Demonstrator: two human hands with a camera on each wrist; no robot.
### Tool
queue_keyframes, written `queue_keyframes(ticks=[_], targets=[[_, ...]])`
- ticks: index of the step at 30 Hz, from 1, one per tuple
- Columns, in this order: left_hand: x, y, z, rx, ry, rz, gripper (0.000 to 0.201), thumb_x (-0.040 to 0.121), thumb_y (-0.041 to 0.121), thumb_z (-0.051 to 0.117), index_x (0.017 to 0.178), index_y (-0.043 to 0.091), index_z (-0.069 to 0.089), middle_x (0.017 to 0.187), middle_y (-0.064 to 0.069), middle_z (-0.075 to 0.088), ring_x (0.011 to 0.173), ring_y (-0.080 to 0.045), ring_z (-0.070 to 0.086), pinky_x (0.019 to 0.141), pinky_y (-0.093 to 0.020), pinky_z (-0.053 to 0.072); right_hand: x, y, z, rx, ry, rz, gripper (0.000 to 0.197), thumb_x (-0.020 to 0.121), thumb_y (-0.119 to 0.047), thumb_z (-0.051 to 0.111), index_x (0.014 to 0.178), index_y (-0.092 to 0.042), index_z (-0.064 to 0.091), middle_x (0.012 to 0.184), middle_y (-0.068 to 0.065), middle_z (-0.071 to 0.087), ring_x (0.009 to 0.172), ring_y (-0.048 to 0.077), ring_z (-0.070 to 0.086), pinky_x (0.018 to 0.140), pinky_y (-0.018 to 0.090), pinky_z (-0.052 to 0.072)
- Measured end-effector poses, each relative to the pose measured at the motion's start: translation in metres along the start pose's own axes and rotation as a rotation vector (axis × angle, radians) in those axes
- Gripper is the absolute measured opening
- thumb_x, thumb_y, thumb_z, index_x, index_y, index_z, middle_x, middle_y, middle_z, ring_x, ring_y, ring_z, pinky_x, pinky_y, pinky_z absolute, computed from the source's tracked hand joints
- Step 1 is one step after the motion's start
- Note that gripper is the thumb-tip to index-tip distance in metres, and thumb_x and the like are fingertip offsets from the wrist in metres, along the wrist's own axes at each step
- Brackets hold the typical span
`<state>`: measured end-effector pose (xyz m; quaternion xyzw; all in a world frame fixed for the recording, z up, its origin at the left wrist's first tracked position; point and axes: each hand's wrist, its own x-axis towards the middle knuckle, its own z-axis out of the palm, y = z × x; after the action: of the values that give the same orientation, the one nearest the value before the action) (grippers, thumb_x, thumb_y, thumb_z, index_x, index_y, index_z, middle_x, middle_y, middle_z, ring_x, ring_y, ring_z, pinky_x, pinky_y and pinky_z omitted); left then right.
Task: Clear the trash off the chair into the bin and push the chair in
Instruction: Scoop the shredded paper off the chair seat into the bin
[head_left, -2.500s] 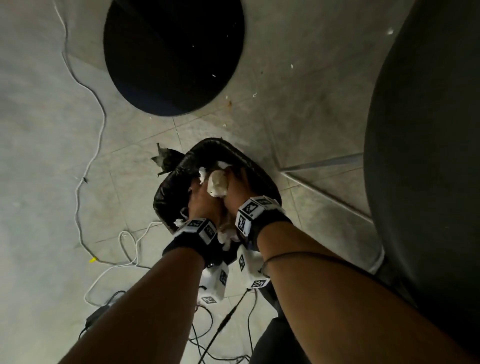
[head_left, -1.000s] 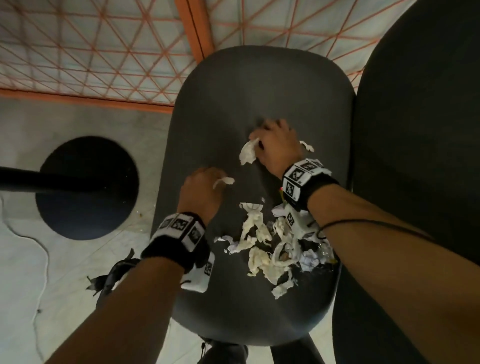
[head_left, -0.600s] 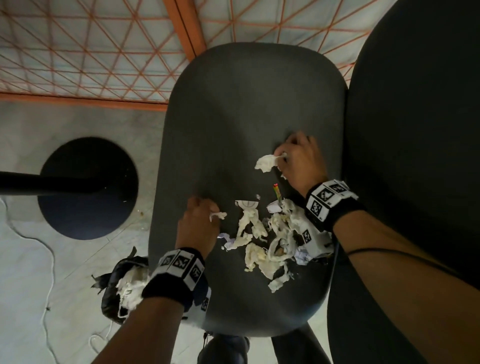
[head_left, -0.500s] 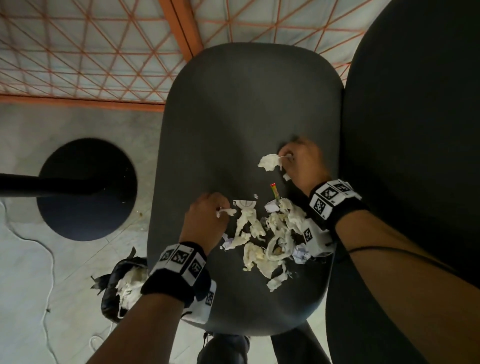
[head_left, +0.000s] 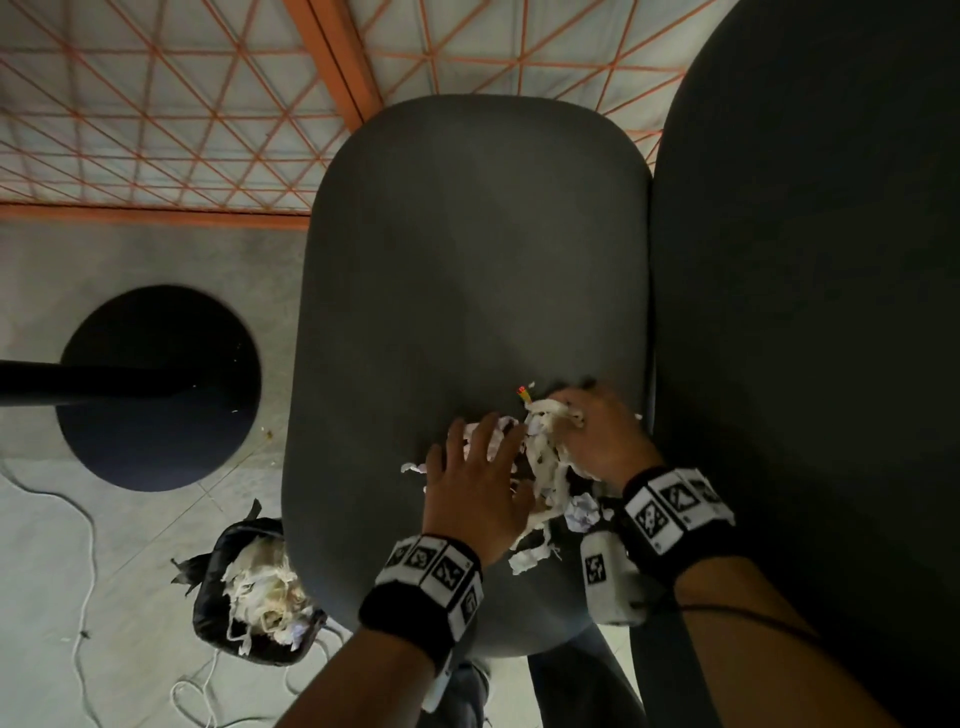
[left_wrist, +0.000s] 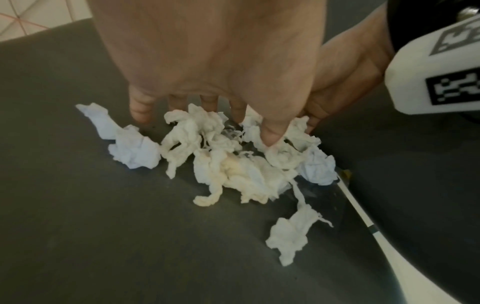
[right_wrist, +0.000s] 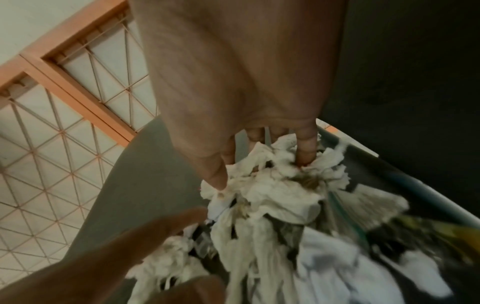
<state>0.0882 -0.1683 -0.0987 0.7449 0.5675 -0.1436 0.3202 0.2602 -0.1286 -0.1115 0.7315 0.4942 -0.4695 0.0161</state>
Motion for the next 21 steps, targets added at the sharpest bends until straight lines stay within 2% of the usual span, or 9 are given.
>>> queue_keyframes(ticks=[3,6,8,11,13,16,19,21], targets=[[-0.012,-0.005,0.002,0.007,-0.054,-0.049,0.085,0.080,0.077,0.039,0.148,0.049,-0.004,0.164,0.008,-0.002,0.150,-0.037,-0.005,0.113,-0.067,0.013,-0.024,-0.002,0.009,-0.014,0.001,0.010,0.042,0.087,-0.041,0.059,0.129,-0.036,0.052,0.140,0.006,0.045,0.132,0.029,0.040,0.111,0.049,0.034],[-0.021,-0.011,0.002,0.072,-0.097,-0.138,0.109,0.066,0.089,0.043,0.147,0.047,-0.017,0.163,0.004,-0.017,0.148,-0.043,-0.013,0.109,-0.072,0.012,-0.044,-0.001,0.013,0.016,-0.062,0.017,0.068,0.078,-0.048,0.069,0.139,-0.040,0.039,0.149,0.000,0.030,0.140,0.025,0.023,0.115,0.044,0.026],[-0.024,-0.017,0.004,0.082,-0.137,-0.197,0.119,0.061,0.090,0.049,0.146,0.045,-0.023,0.162,0.002,-0.021,0.146,-0.047,-0.015,0.110,-0.073,0.014,-0.052,0.002,0.017,-0.074,-0.115,0.002,0.089,0.069,-0.048,0.077,0.144,-0.043,0.029,0.151,0.000,0.024,0.143,0.025,0.016,0.116,0.046,0.023],[-0.026,-0.017,0.009,0.028,-0.142,-0.221,0.128,0.061,0.079,0.066,0.145,0.045,-0.024,0.163,-0.001,-0.018,0.146,-0.050,-0.007,0.114,-0.065,0.020,-0.057,0.005,0.024,-0.213,-0.153,-0.010,0.106,0.064,-0.042,0.081,0.147,-0.044,0.015,0.154,0.000,0.015,0.146,0.027,0.007,0.117,0.053,0.020],[-0.026,-0.011,0.009,-0.006,-0.083,-0.203,0.131,0.061,0.068,0.075,0.147,0.044,-0.021,0.162,-0.003,-0.005,0.144,-0.046,0.008,0.113,-0.057,0.028,-0.059,0.005,0.028,-0.271,-0.147,-0.004,0.108,0.066,-0.038,0.081,0.147,-0.044,0.009,0.155,0.000,0.011,0.146,0.028,0.006,0.117,0.055,0.019],[-0.020,0.000,0.011,-0.031,-0.015,-0.161,0.134,0.060,0.051,0.083,0.146,0.044,-0.020,0.155,-0.002,0.012,0.129,-0.033,0.030,0.101,-0.044,0.047,-0.063,0.006,0.036,-0.343,-0.091,-0.004,0.106,0.071,-0.033,0.079,0.147,-0.044,0.005,0.155,0.000,0.010,0.143,0.028,0.012,0.116,0.055,0.022],[-0.006,0.007,0.014,-0.039,-0.025,-0.152,0.137,0.061,0.032,0.087,0.148,0.040,-0.018,0.149,-0.004,0.018,0.119,-0.032,0.036,0.088,-0.039,0.053,-0.065,0.007,0.046,-0.354,-0.018,0.001,0.095,0.077,-0.026,0.074,0.146,-0.042,0.011,0.154,0.003,0.014,0.142,0.030,0.017,0.116,0.052,0.024],[0.000,0.009,0.014,-0.045,-0.047,-0.141,0.134,0.063,0.026,0.087,0.150,0.036,-0.014,0.146,-0.007,0.019,0.119,-0.033,0.037,0.083,-0.038,0.055,-0.066,0.006,0.053,-0.321,0.008,0.003,0.087,0.080,-0.020,0.070,0.145,-0.038,0.016,0.154,0.005,0.016,0.142,0.030,0.019,0.115,0.049,0.025]])
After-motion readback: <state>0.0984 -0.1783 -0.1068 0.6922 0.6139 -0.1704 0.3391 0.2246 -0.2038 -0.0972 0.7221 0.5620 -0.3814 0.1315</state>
